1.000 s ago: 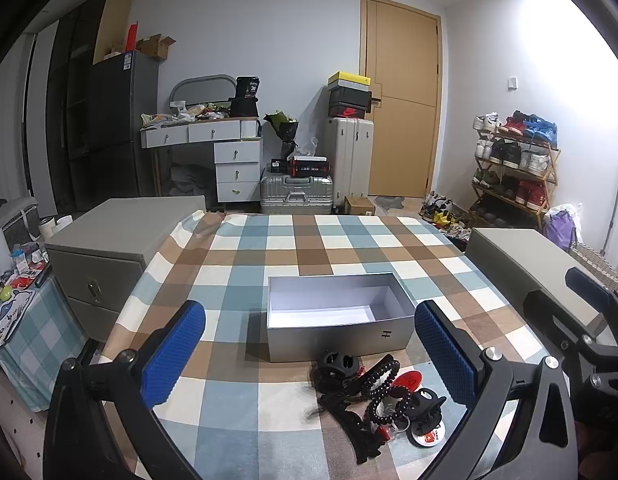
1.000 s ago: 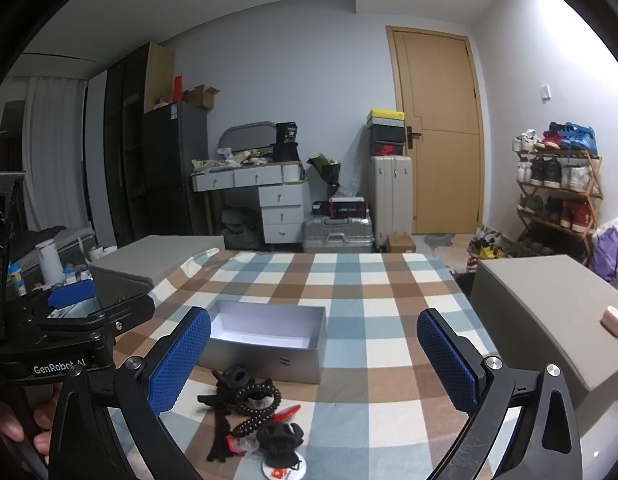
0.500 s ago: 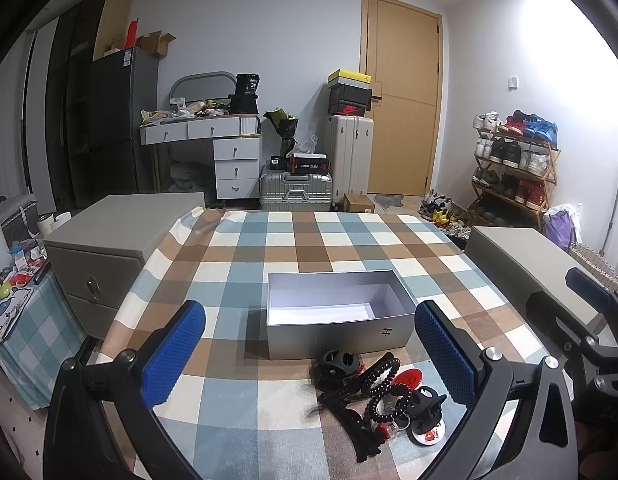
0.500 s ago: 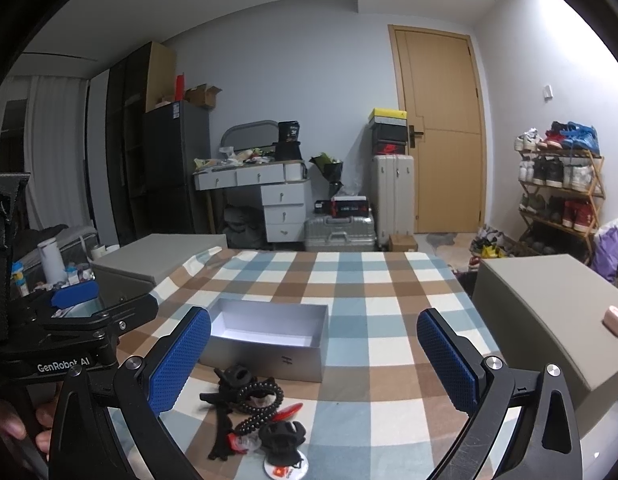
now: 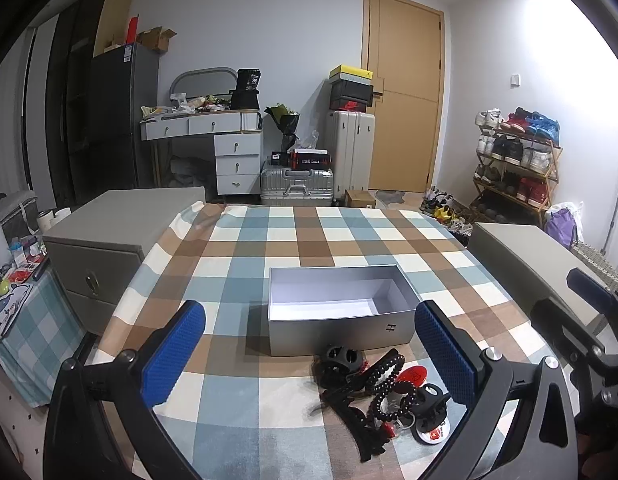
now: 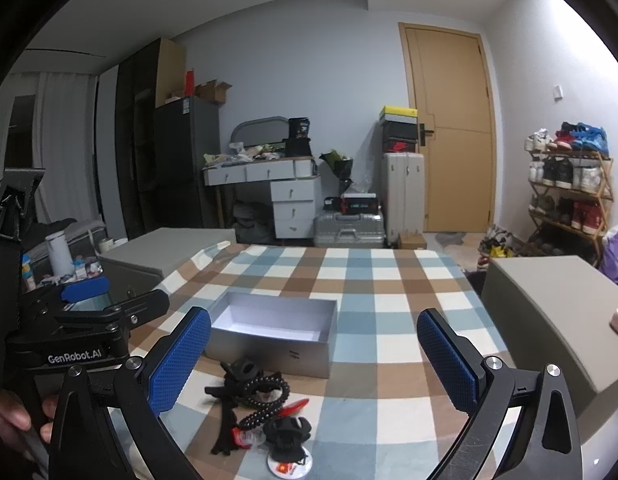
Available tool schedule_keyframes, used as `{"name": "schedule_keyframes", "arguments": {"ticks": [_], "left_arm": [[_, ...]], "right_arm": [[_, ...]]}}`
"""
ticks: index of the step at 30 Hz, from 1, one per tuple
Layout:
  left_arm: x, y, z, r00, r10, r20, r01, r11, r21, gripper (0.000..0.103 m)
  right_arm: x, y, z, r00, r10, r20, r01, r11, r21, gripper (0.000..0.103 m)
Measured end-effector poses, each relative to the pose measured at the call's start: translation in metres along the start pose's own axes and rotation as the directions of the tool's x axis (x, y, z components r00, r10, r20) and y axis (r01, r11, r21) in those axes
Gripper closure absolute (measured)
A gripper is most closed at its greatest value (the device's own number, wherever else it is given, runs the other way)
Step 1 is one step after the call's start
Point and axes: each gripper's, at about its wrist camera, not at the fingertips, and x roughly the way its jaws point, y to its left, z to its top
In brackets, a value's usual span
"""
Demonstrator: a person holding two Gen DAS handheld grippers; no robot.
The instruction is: Organize jewelry
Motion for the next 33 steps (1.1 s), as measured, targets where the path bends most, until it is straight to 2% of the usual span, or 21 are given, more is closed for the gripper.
{"name": "schedule_keyframes", "arguments": {"ticks": [7,11,16,21,26,31,33], "left_arm": [[0.007,0.003,-0.007,0.999,-0.008,-0.032,0.009,1.000,0.009,0.001],[0.013,0.008,-0.014,0.999,-0.003,-0.054,0.003,1.000,0.003,0.001],[0.021,0.012,-0.023,0.995,0.006,-0.095,-0.006,1.000,-0.006,0.001],[0.029,0.014,-0.032,0.992,0.004,-0.128,-0.004,1.000,-0.005,0.001],[0.033,0.017,-0.039,0.987,-0.006,-0.158,0.003,1.000,-0.015,0.001],[0.032,0.015,-0.041,0.988,-0.021,-0.155,0.019,1.000,-0.012,0.001],[0.034,0.014,-0.042,0.986,-0.026,-0.163,0.025,1.000,-0.006,0.001]], "right_arm": [[0.013,-0.005,-0.022,0.995,0.077,-0.058,-0.076,0.997,0.019,0.000],[0.023,-0.011,-0.040,0.985,0.128,-0.112,-0.123,0.991,0.050,0.000],[0.042,-0.017,-0.066,0.959,0.180,-0.217,-0.161,0.982,0.102,0.000],[0.053,-0.016,-0.083,0.934,0.235,-0.270,-0.201,0.968,0.147,0.000],[0.060,-0.016,-0.093,0.918,0.266,-0.293,-0.224,0.960,0.168,0.006],[0.069,-0.021,-0.098,0.900,0.300,-0.316,-0.241,0.947,0.211,0.021],[0.072,-0.023,-0.101,0.892,0.319,-0.321,-0.251,0.939,0.236,0.031]]}}
